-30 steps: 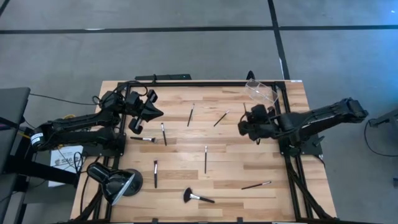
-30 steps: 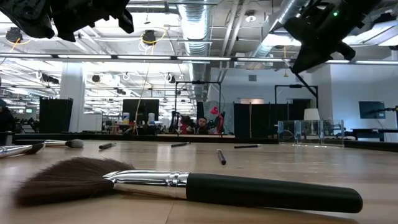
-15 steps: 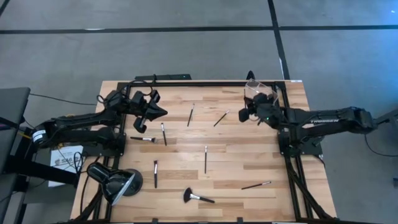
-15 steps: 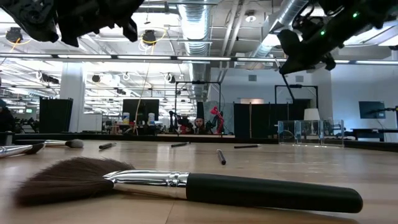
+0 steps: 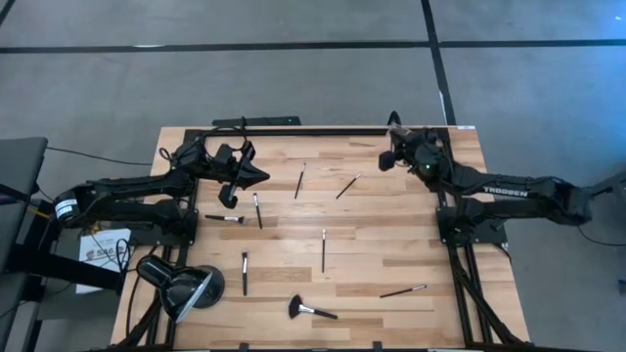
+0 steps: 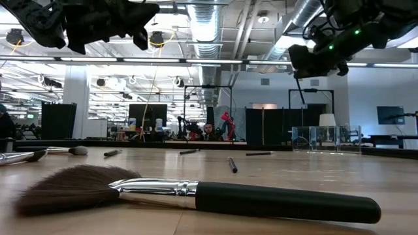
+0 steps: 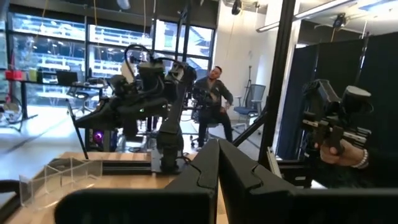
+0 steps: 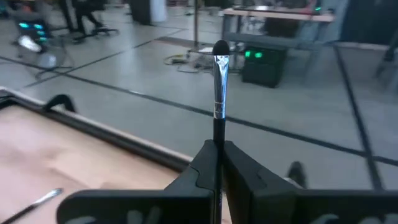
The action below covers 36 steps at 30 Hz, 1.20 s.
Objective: Put items in baskets/containers
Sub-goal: Put the black eyeshadow brush into the transparent organizer
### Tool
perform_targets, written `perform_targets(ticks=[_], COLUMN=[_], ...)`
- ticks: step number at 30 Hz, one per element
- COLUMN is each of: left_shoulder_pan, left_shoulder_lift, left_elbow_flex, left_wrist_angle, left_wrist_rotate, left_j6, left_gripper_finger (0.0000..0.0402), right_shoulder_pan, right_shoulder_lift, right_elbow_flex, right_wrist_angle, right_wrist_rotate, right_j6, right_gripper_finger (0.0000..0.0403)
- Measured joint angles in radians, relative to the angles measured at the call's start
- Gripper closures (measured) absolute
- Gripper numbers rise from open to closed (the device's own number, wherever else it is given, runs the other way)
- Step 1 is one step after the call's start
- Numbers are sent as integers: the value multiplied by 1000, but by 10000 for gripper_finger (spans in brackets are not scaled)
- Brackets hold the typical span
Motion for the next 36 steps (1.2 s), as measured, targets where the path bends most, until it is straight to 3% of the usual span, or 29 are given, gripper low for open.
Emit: perform_targets(ticks=[5,12,23,36], left_shoulder_pan=[0,0,0,0], left_shoulder_lift=[0,-1,-1,2], left_elbow_flex=[0,0,0,0], left_wrist_angle=[10,47,47,46], left_wrist_rotate=[0,-4,-4,-3], left_j6=[44,50,50,39], left_gripper_finger=[396,396,396,396], right_shoulder_pan=[-79,-235,-368,-487], right_shoulder_lift=[0,29,271,475], right_elbow_flex=[0,0,0,0], right_wrist_angle=[62,144,394,476], right_wrist_rotate=[-14,-124,-234,-258], right_j6=[-58,-59,-68,17], right_gripper_finger=[399,398,396,396])
